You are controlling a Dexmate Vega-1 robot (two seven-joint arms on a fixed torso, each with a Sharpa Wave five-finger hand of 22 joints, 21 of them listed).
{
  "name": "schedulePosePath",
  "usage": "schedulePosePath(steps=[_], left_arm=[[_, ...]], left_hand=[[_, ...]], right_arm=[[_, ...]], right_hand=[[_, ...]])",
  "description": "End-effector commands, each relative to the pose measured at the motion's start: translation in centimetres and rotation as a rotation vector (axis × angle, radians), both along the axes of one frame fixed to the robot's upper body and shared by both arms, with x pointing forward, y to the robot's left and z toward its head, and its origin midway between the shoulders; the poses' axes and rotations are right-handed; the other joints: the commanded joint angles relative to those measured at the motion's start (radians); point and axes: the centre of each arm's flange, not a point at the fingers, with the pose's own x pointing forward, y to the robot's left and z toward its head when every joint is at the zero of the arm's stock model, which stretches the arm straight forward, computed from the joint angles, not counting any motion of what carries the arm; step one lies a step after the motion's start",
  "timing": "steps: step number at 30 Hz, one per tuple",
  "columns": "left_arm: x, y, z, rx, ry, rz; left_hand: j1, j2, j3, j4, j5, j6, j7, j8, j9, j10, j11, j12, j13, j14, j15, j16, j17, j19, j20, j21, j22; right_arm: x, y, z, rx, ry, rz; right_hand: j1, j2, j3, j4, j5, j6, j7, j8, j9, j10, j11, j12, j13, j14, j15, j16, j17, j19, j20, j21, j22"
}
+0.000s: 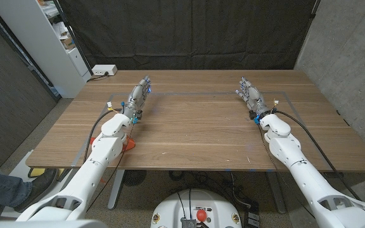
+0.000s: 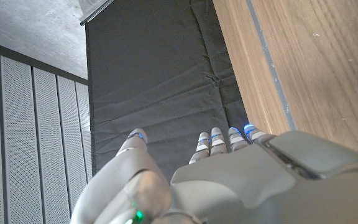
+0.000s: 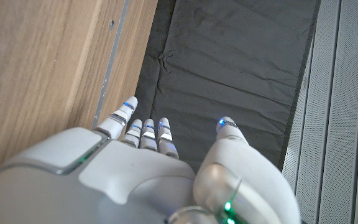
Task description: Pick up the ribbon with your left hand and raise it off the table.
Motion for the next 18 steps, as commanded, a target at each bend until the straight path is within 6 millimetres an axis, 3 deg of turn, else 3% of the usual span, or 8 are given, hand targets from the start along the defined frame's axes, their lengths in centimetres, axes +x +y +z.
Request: schedulePosePath(steps=[1, 18], left_arm=[[-0.4, 0.8, 0.5, 0.018, -0.014, -0.003], [-1.9, 1.7, 1.0, 0.040, -0.042, -0.002]], left_hand=[[0.008, 0.005, 0.006, -0.006, 0.001, 0.008, 0.003, 0.006, 0.003, 0.005, 0.001, 0.003, -0.002, 0.000, -0.002, 0.004, 0.001, 0.001, 0.000, 0.004, 0.004], [0.011, 0.009, 0.007, -0.010, -0.001, 0.013, 0.005, 0.004, 0.003, 0.006, 0.002, 0.003, -0.008, 0.001, -0.001, 0.003, 0.001, -0.001, 0.006, 0.002, 0.004]], right_arm=[[-0.3, 0.4, 0.4, -0.008, -0.009, 0.001], [-0.1, 0.7, 0.5, 0.001, -0.006, 0.001]], right_hand=[[0.008, 0.001, 0.001, -0.005, 0.005, 0.009, -0.001, 0.009, 0.002, -0.001, 0.004, 0.010, 0.004, -0.009, 0.002, 0.007, 0.001, -0.005, 0.001, 0.005, 0.005], [0.005, 0.002, -0.001, -0.006, 0.005, 0.010, -0.002, 0.009, 0.002, 0.002, 0.004, 0.012, 0.004, -0.006, 0.002, 0.010, 0.001, -0.005, 0.001, 0.007, 0.005]])
